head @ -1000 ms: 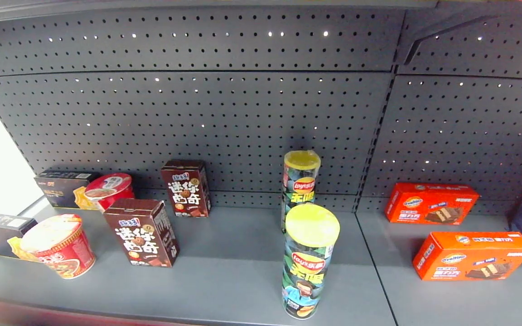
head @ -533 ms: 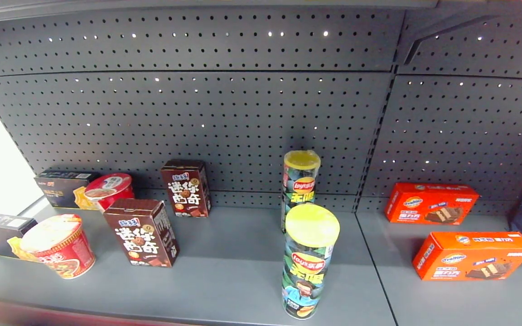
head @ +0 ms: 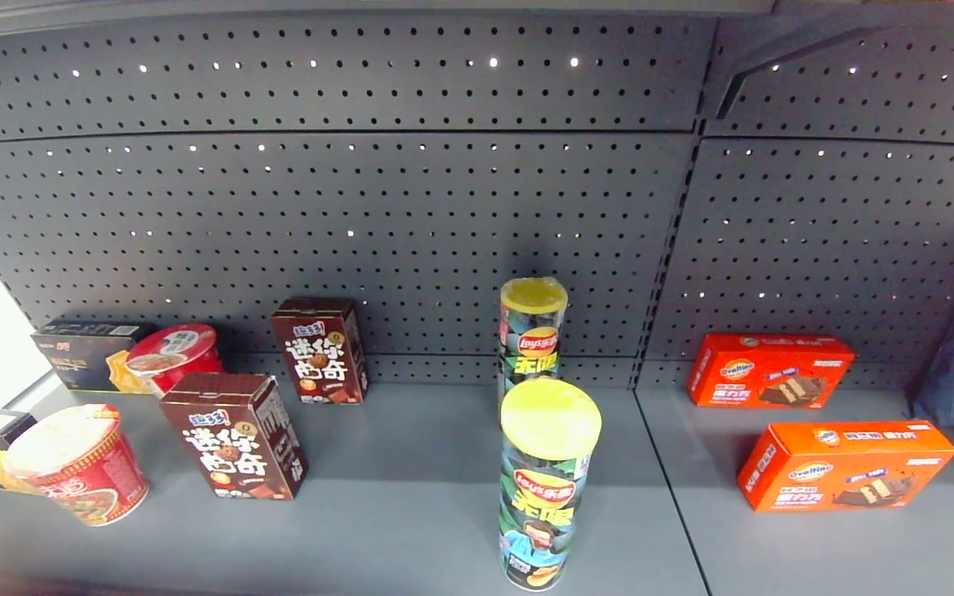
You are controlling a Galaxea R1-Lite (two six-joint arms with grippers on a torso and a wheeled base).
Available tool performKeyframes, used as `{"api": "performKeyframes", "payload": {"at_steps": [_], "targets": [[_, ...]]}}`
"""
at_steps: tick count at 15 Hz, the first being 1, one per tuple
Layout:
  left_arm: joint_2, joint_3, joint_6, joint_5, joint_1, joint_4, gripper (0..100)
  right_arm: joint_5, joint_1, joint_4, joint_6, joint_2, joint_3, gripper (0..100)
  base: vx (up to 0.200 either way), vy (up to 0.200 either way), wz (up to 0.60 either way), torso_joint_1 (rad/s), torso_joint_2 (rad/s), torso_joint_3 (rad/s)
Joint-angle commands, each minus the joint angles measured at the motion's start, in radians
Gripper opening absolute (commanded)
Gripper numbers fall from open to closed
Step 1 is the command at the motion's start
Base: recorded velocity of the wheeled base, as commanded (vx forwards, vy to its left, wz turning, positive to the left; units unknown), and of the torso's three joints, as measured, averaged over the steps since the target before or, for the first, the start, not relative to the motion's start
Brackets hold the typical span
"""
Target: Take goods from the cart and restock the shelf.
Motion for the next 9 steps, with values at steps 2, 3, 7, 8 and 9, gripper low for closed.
{"api": "performKeyframes", "payload": {"at_steps": [2,3,7,8,9], "targets": [[0.005,-0.002,-0.005,-0.02,0.0,0.0,100,-0.001,0.0,0.001,0.004,0.003,0.0,100,0.0,0.0,0.0,0.0,0.0,0.0],[0.005,0.0,-0.006,-0.021,0.002,0.0,100,-0.001,0.0,0.001,0.004,0.003,0.0,100,0.0,0.0,0.0,0.0,0.0,0.0],[0.005,0.0,0.009,-0.026,0.0,0.002,100,-0.001,0.0,0.001,0.004,0.003,0.0,100,0.0,0.0,0.0,0.0,0.0,0.0],[0.005,0.0,0.02,-0.026,0.002,0.002,100,-0.001,0.0,0.001,0.004,0.003,0.0,100,0.0,0.0,0.0,0.0,0.0,0.0],[0.005,-0.002,0.023,-0.028,0.002,0.002,100,-0.001,0.0,0.001,0.002,0.003,0.0,100,0.0,0.0,0.0,0.0,0.0,0.0]]}}
